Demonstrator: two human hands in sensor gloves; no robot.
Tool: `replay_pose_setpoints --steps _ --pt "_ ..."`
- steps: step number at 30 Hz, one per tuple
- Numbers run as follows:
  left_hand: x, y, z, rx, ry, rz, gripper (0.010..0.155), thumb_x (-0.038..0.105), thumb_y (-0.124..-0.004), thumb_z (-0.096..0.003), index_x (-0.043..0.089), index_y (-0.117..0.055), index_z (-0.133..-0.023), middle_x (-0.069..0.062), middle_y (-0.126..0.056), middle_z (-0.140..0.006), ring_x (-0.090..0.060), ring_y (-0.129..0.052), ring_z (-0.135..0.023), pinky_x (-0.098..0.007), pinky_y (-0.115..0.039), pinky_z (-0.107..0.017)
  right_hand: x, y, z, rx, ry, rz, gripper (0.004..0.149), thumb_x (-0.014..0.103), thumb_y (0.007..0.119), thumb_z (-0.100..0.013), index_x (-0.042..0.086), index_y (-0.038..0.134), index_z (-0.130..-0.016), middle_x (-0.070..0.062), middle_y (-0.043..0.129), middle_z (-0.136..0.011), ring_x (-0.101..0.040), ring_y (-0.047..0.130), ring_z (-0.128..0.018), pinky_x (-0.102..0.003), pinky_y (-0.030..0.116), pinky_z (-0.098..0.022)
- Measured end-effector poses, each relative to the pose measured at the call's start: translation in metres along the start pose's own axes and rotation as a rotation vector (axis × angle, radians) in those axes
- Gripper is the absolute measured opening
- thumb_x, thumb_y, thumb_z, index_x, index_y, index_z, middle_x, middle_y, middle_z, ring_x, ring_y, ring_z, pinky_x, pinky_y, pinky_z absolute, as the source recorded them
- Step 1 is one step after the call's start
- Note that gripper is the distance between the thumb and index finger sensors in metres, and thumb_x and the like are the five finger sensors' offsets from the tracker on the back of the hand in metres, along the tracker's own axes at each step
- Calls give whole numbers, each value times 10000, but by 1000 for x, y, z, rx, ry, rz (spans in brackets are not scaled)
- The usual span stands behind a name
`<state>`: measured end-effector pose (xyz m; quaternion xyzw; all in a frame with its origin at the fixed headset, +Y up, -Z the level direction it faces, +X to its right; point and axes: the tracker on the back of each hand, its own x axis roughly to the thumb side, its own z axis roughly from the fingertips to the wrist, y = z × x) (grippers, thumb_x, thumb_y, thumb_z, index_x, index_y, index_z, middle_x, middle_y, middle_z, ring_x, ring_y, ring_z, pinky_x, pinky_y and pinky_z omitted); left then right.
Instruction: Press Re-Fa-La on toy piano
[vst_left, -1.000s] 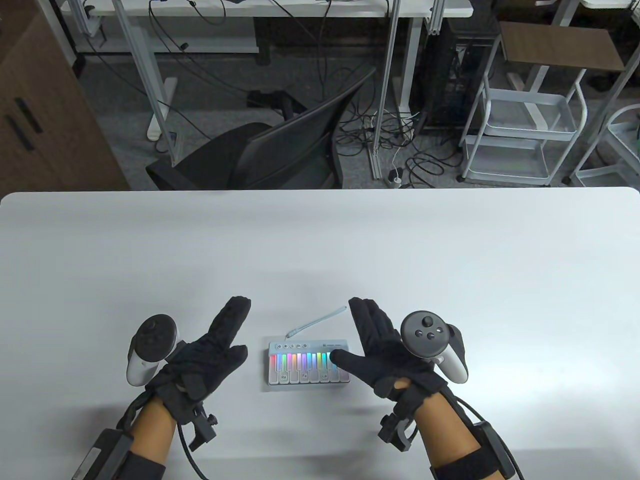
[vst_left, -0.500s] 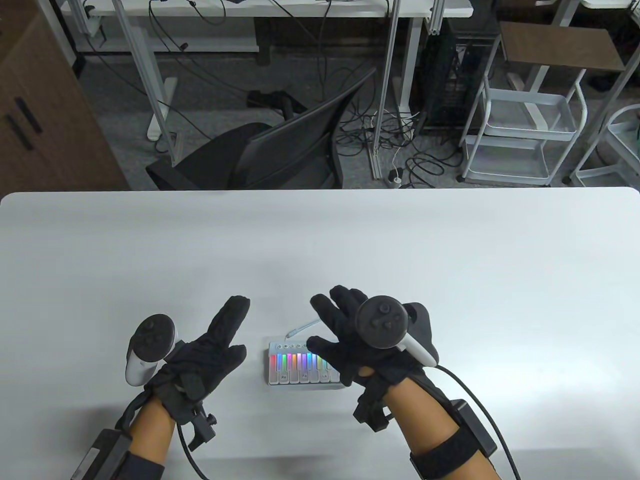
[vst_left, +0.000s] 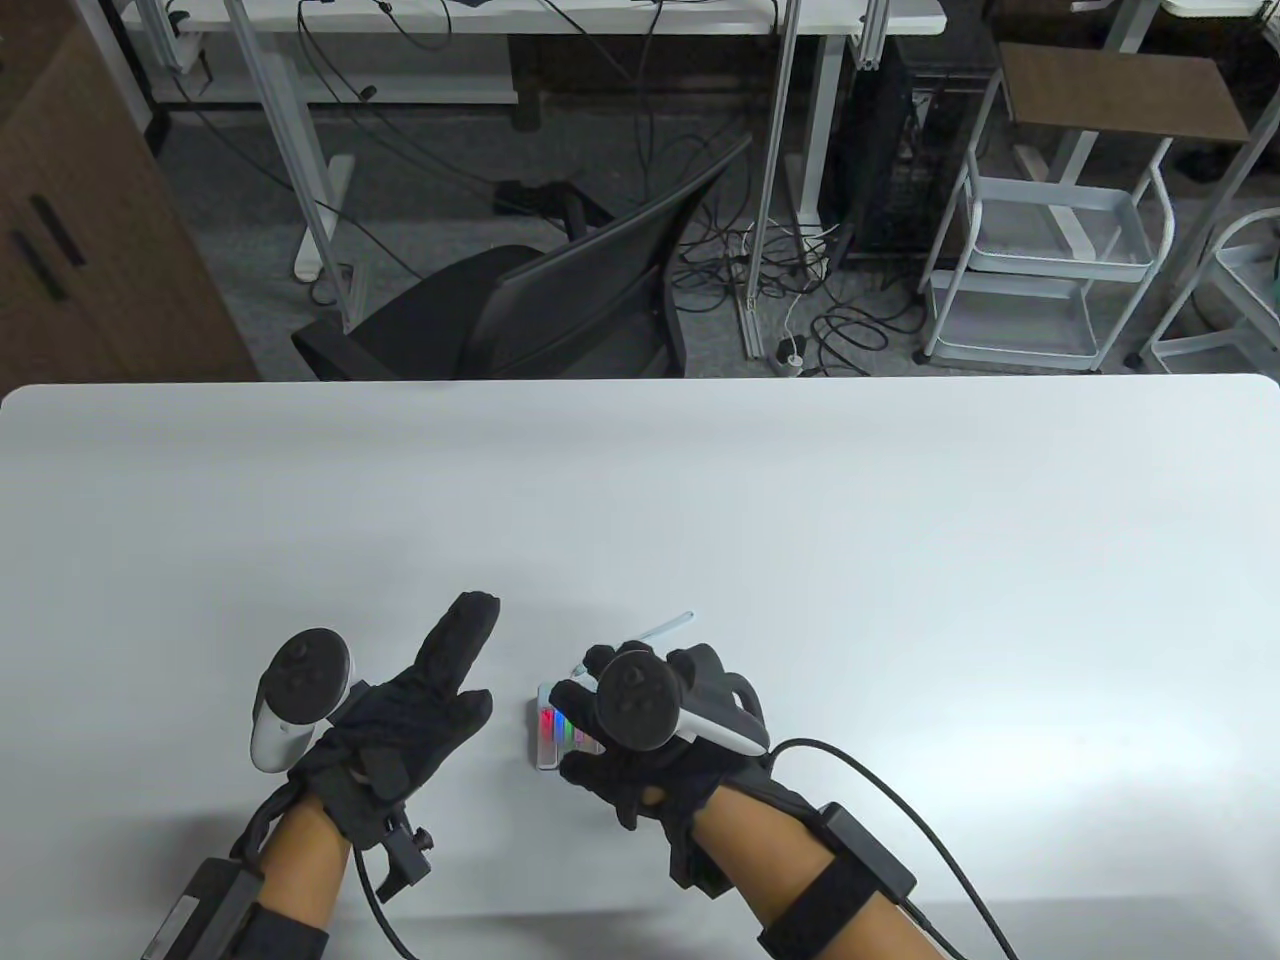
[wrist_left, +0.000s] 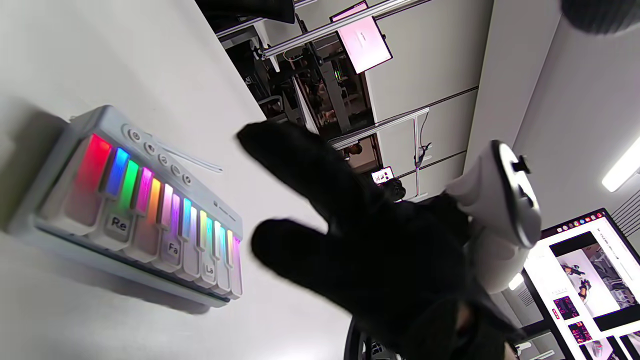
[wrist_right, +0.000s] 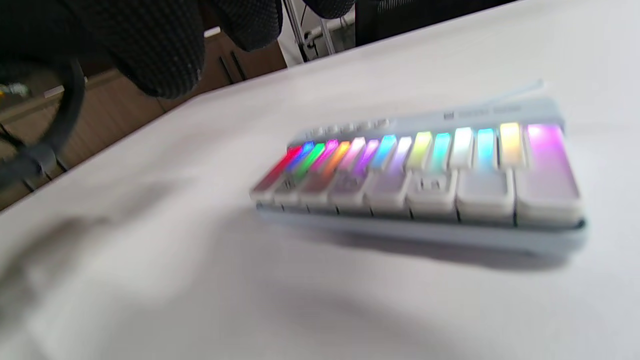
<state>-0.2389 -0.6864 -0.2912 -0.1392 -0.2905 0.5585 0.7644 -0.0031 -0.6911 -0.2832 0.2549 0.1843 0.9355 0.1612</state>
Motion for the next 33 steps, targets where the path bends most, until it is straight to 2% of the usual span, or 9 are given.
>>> replay_pose_setpoints --steps 4,9,33 --pt "0 0 0 -2 0 0 914 804 -633 -481 357 -186 -1141 -33 -26 -1176 -399 20 -1102 -709 -86 -632 1 18 -5 66 4 63 649 501 888 -479 292 629 -1036 -83 367 -1139 -441 340 -1089 -688 226 -690" --pt "0 0 0 -2 -2 0 913 805 -631 -481 359 -185 -1141 -33 -24 -1176 -400 23 -1102 -709 -85 -632 0 31 -9 112 0 118 612 492 894 -477 289 678 -1012 -81 379 -1138 -440 348 -1089 -687 229 -690" --pt "0 0 0 -2 -2 -6 914 804 -633 -481 357 -187 -1141 -34 -25 -1177 -400 20 -1102 -709 -86 -631 3 40 -10 147 6 142 595 478 899 -479 296 687 -1004 -83 374 -1139 -449 341 -1087 -688 212 -688"
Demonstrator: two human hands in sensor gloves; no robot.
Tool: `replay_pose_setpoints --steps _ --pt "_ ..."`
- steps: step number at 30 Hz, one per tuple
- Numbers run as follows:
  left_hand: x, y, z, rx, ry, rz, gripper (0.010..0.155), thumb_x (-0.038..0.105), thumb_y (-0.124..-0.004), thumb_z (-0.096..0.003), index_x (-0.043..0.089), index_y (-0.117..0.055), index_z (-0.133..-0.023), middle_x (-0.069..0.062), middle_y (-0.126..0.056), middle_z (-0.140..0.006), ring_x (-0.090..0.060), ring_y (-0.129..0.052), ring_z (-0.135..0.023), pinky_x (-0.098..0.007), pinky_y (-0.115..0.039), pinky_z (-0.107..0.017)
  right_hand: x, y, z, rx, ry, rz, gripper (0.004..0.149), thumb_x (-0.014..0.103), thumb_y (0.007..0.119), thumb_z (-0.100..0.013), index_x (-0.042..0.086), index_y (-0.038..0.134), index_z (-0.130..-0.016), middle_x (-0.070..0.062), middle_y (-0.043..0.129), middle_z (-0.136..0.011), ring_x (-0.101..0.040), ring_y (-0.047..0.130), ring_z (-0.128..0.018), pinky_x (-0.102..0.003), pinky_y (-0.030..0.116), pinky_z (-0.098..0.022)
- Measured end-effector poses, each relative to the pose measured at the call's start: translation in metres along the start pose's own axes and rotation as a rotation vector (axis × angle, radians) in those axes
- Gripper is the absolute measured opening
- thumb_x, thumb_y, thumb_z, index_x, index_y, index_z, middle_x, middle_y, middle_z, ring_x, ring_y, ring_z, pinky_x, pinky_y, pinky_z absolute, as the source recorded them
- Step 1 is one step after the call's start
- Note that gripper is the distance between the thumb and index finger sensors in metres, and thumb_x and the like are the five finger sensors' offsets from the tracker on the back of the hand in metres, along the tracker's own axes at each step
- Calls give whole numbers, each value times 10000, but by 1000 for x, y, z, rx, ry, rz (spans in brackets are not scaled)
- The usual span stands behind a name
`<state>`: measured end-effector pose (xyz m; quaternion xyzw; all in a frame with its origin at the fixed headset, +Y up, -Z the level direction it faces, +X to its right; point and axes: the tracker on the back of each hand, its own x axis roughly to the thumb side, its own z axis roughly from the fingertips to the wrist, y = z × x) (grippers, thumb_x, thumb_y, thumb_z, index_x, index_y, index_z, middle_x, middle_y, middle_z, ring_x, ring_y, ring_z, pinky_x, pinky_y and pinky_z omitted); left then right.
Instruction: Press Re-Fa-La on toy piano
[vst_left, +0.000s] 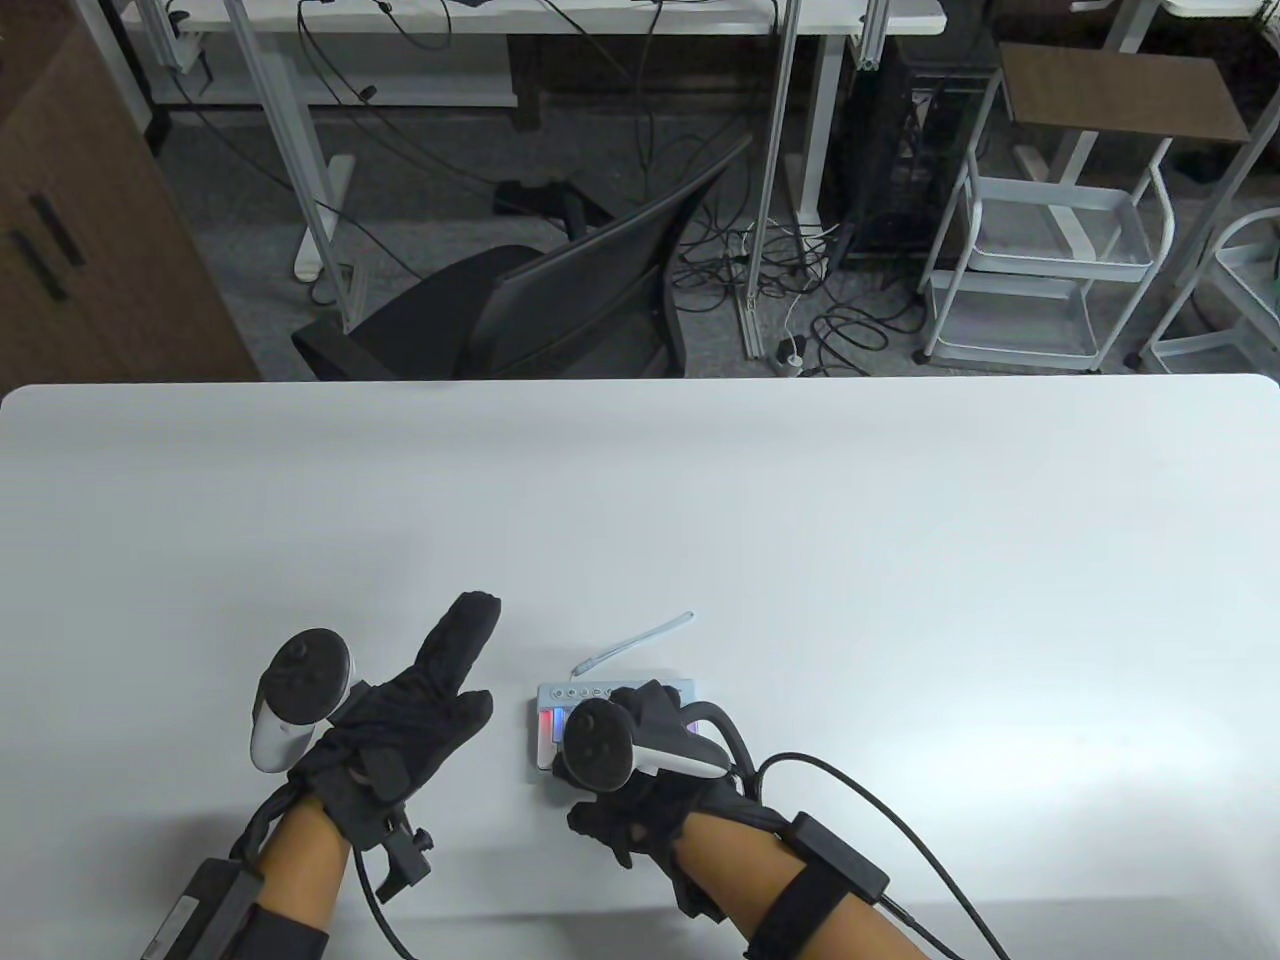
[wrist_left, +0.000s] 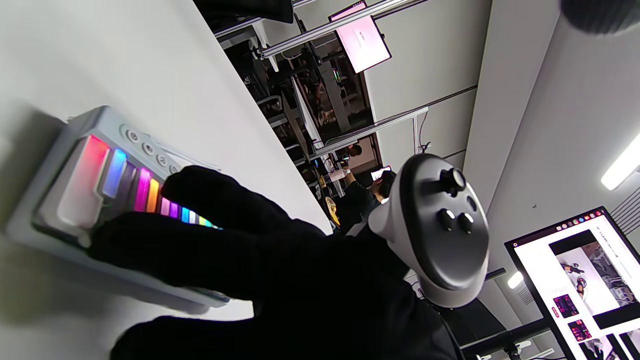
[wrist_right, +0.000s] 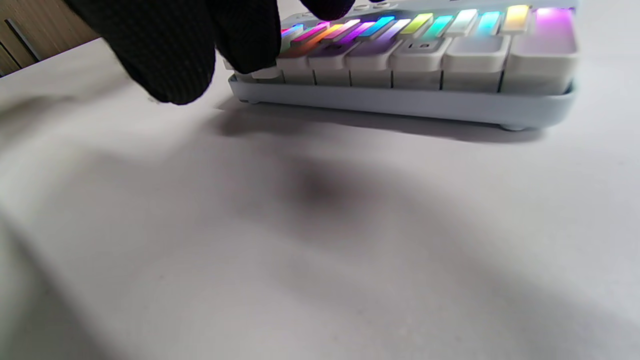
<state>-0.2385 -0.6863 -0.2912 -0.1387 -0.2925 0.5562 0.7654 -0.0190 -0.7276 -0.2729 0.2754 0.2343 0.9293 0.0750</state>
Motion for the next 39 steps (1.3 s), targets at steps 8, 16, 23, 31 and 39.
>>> replay_pose_setpoints --steps 8,16,23,31,39 --pt "0 0 0 1 -1 3 917 805 -634 -481 356 -181 -1140 -34 -24 -1176 -400 20 -1103 -709 -86 -632 0 -5 3 -5 -2 -5 613 484 900 -477 293 672 -1013 -85 370 -1138 -452 341 -1084 -689 212 -686" --pt "0 0 0 1 2 3 917 805 -634 -480 355 -184 -1141 -33 -25 -1176 -401 22 -1103 -710 -86 -632 -5 -27 14 -79 -13 -31 643 492 900 -473 290 643 -1027 -87 364 -1138 -455 338 -1084 -691 214 -684" --pt "0 0 0 1 4 2 916 805 -633 -480 356 -184 -1140 -32 -25 -1176 -401 23 -1103 -709 -86 -632 -14 -44 28 -133 2 -65 659 498 897 -474 286 627 -1036 -89 363 -1140 -458 336 -1083 -692 214 -684" --pt "0 0 0 1 4 1 916 804 -634 -481 356 -184 -1140 -34 -24 -1176 -401 20 -1102 -709 -86 -632 -29 -41 35 -142 32 -113 671 500 896 -474 283 613 -1043 -91 353 -1141 -457 322 -1085 -692 210 -683" --pt "0 0 0 0 5 1 915 804 -633 -481 355 -185 -1141 -34 -26 -1176 -401 21 -1102 -709 -86 -632 -35 -33 33 -124 50 -118 669 501 894 -477 280 614 -1043 -91 352 -1141 -459 322 -1084 -693 210 -682"
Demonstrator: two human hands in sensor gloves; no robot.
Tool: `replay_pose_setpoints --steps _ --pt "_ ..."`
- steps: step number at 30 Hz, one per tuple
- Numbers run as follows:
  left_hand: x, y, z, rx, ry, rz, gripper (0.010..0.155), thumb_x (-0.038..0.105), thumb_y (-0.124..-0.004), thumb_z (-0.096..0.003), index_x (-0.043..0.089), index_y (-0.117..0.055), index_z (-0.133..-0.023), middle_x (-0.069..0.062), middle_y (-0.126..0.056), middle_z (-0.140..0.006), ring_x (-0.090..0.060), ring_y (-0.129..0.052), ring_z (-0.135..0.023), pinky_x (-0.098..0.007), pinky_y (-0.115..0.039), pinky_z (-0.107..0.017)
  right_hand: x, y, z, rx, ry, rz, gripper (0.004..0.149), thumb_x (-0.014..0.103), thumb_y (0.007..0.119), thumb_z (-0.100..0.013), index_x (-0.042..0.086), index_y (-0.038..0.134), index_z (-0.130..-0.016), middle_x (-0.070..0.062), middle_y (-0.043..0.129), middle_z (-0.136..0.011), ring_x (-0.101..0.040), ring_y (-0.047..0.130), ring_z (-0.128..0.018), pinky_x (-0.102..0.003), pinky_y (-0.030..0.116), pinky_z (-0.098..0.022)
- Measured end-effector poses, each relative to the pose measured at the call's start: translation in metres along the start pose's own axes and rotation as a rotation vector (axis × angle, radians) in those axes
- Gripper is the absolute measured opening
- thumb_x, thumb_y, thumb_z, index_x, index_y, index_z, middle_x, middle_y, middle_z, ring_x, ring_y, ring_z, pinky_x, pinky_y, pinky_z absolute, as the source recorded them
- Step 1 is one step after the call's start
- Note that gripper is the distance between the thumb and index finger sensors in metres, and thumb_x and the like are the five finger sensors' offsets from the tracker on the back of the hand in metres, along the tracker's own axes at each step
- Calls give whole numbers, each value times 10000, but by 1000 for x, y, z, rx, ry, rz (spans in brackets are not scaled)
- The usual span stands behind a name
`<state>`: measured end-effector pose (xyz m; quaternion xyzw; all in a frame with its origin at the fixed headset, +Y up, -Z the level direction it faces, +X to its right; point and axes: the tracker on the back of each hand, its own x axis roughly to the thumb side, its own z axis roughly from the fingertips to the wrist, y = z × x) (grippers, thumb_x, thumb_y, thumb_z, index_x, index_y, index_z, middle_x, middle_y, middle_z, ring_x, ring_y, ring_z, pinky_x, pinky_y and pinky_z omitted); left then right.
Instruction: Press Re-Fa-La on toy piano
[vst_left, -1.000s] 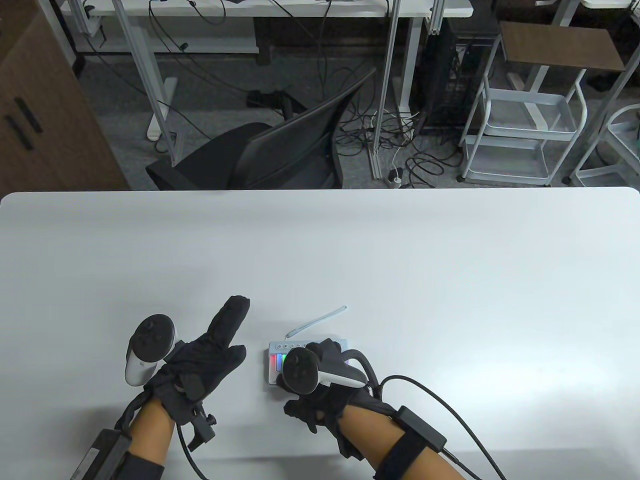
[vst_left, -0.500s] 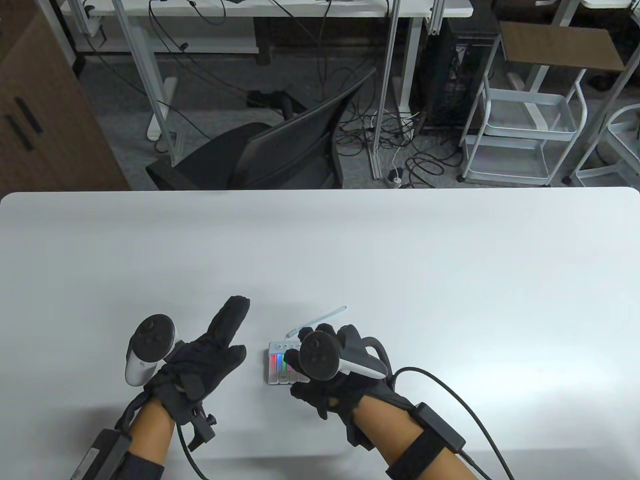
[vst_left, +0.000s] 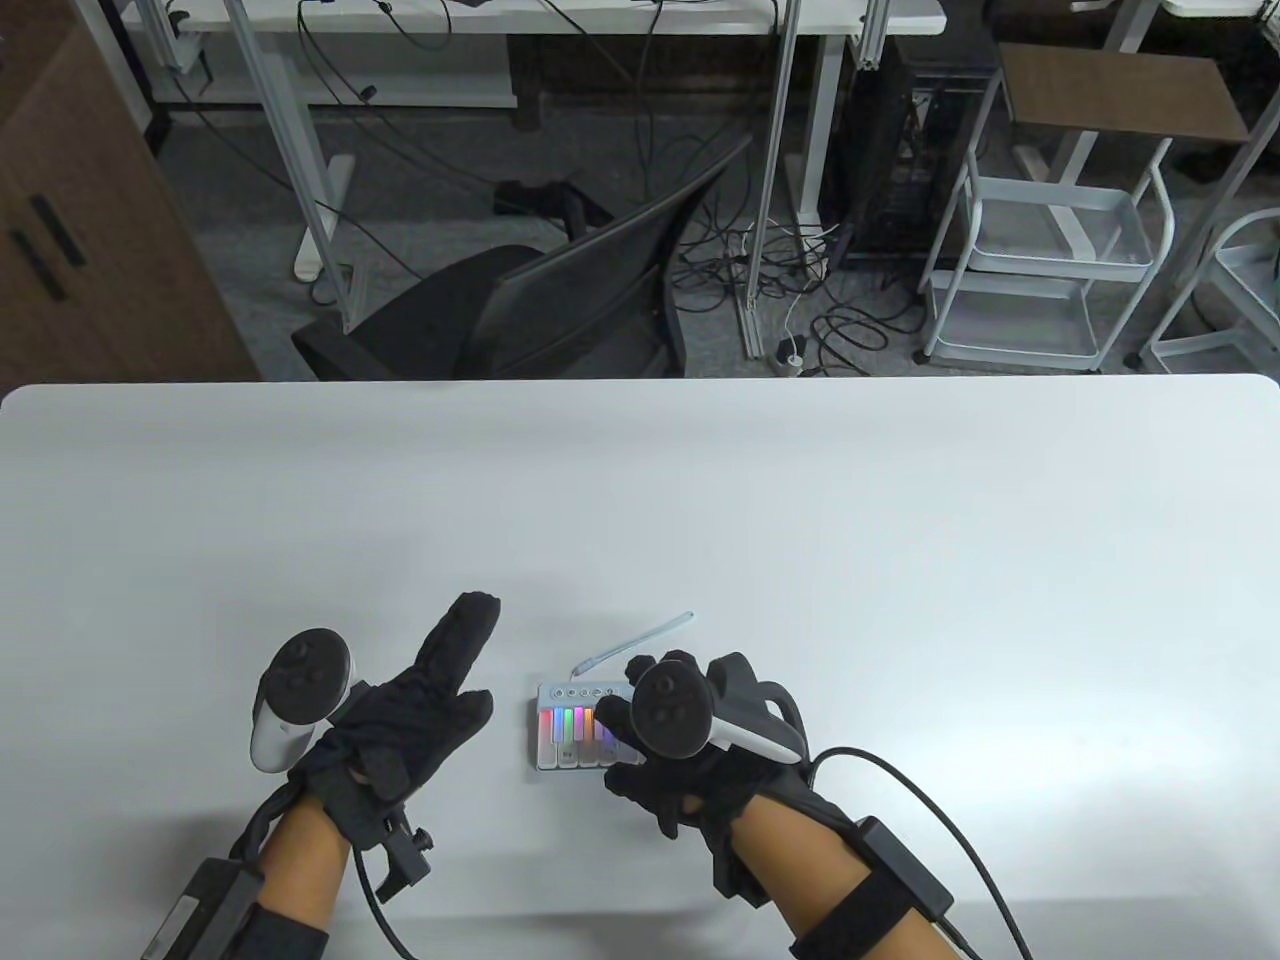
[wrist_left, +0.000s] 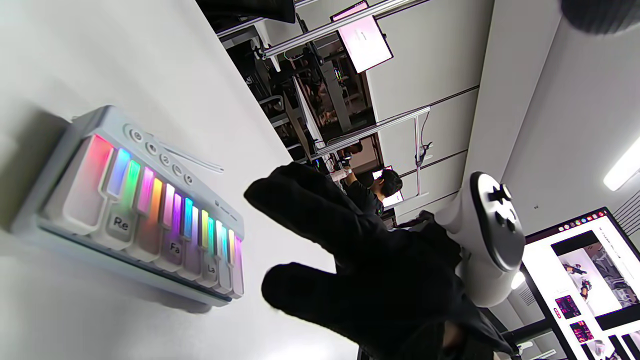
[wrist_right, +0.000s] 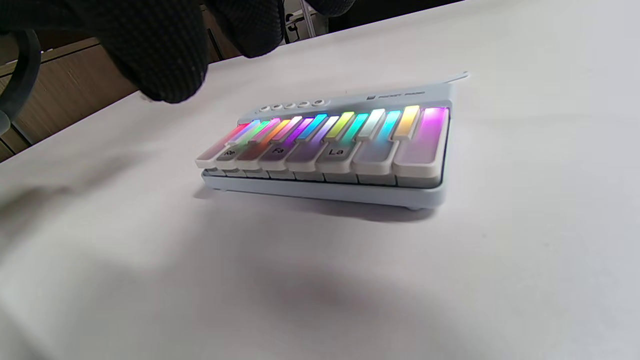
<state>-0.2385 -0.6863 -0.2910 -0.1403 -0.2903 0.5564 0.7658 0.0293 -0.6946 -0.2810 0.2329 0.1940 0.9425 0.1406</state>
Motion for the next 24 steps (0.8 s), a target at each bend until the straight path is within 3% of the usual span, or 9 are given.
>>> replay_pose_setpoints --steps 24 --pt "0 0 0 -4 2 0 915 802 -635 -483 355 -183 -1141 -33 -24 -1177 -401 21 -1103 -709 -86 -632 -2 28 -11 113 25 38 600 488 900 -479 288 693 -1006 -88 365 -1141 -457 320 -1086 -691 206 -684"
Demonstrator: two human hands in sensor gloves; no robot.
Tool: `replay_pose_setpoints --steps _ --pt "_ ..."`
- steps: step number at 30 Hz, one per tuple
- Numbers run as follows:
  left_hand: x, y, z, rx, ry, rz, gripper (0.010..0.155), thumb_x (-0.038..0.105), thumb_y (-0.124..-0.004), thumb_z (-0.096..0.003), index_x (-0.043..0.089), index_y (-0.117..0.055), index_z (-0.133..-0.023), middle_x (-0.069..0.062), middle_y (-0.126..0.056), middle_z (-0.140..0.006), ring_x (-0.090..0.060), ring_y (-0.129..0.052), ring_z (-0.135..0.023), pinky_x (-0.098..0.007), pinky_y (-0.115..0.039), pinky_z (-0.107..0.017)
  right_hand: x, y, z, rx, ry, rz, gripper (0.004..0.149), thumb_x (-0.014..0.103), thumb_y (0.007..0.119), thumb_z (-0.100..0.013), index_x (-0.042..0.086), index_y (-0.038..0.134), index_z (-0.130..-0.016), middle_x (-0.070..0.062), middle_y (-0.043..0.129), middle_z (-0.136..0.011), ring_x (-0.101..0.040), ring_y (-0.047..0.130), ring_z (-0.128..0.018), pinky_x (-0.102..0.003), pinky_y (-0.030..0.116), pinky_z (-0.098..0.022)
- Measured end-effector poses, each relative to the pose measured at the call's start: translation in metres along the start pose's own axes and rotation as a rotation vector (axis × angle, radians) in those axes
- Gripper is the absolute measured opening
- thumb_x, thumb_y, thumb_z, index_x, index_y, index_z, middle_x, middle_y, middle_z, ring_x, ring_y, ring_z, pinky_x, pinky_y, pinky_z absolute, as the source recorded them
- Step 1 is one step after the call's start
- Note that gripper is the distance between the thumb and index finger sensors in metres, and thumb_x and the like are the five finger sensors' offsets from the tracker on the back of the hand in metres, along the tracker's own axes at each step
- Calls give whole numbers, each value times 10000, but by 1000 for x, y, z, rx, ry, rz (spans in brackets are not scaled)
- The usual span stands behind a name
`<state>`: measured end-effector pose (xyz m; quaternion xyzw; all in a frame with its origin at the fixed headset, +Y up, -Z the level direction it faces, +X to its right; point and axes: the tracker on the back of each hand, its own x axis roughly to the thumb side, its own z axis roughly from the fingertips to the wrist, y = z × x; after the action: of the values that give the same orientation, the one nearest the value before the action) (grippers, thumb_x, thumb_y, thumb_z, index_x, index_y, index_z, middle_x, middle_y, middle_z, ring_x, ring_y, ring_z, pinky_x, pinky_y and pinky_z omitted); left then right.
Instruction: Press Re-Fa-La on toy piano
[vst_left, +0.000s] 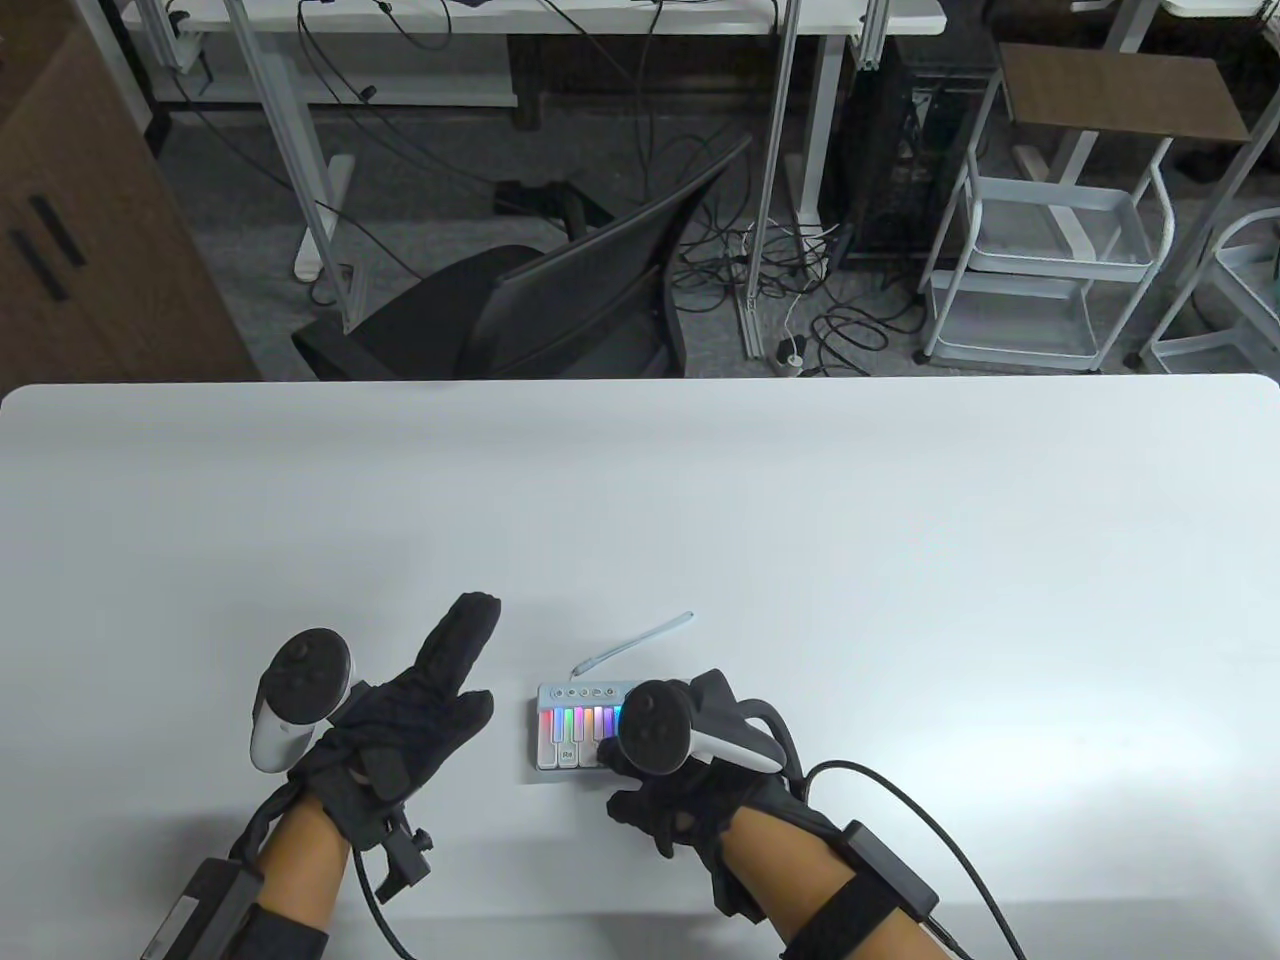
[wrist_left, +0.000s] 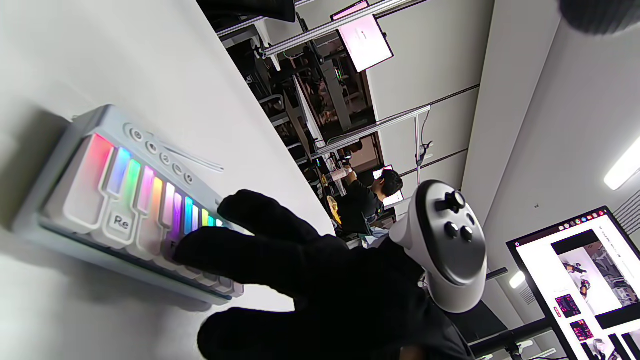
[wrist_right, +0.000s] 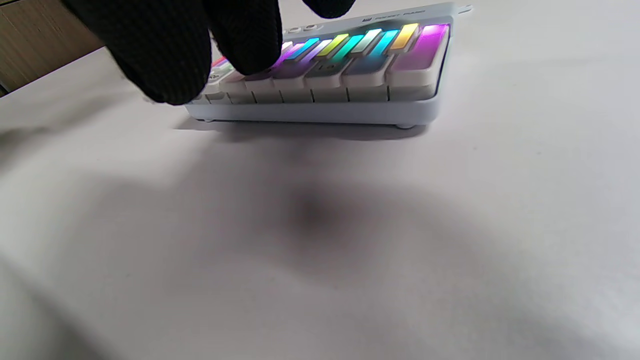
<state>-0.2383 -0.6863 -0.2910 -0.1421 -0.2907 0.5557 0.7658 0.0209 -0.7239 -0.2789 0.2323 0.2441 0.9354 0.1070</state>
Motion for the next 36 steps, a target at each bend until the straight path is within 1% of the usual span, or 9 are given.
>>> replay_pose_setpoints --steps 36 --pt "0 0 0 2 1 -7 914 799 -637 -484 353 -187 -1142 -34 -27 -1176 -402 19 -1103 -709 -87 -632 6 5 -2 25 9 22 598 485 901 -480 288 692 -1004 -90 367 -1140 -458 323 -1086 -695 211 -684"
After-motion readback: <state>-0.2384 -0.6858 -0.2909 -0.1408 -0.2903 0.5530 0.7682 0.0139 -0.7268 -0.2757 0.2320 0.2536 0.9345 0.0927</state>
